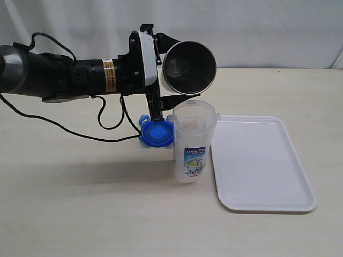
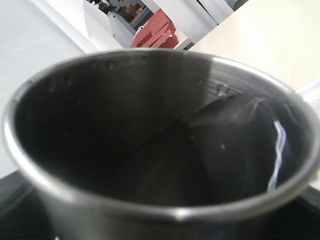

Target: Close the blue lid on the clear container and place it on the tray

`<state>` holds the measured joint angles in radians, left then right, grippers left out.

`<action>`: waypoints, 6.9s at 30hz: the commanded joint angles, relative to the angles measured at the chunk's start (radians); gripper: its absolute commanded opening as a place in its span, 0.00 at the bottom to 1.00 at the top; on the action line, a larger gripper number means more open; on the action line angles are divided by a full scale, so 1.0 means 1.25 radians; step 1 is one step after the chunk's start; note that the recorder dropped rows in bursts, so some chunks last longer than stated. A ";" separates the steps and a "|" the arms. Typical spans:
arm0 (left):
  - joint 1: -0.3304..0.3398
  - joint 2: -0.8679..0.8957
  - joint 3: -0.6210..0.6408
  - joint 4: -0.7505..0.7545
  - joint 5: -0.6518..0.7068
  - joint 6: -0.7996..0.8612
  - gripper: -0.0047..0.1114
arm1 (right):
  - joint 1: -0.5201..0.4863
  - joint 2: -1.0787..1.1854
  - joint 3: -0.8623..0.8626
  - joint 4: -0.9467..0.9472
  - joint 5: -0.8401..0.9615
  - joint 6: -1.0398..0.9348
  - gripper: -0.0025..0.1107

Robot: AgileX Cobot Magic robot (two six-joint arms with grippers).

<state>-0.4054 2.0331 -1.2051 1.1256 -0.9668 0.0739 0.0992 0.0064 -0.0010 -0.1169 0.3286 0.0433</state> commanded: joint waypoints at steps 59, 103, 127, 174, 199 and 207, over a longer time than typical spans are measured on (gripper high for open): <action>-0.002 -0.022 -0.015 -0.078 -0.048 0.209 0.04 | -0.003 -0.005 0.001 0.001 -0.007 -0.005 0.06; -0.002 -0.022 -0.015 -0.078 0.016 0.257 0.04 | -0.003 -0.005 0.001 0.001 -0.007 -0.005 0.06; -0.002 -0.022 -0.015 -0.079 -0.052 0.175 0.04 | -0.003 -0.005 0.001 0.001 -0.007 -0.005 0.06; -0.189 -0.022 -0.239 -0.075 0.205 -0.833 0.04 | -0.003 -0.005 0.001 0.001 -0.007 -0.005 0.06; -0.356 0.145 -0.239 -0.283 0.096 -0.603 0.04 | -0.003 -0.005 0.001 0.001 -0.007 -0.005 0.06; -0.380 0.202 -0.239 -0.306 0.089 -0.541 0.04 | -0.003 -0.005 0.001 0.001 -0.007 -0.005 0.06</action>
<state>-0.8663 2.2854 -1.4919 0.8007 -0.7898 -0.6221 0.0992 0.0064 -0.0010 -0.1169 0.3286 0.0433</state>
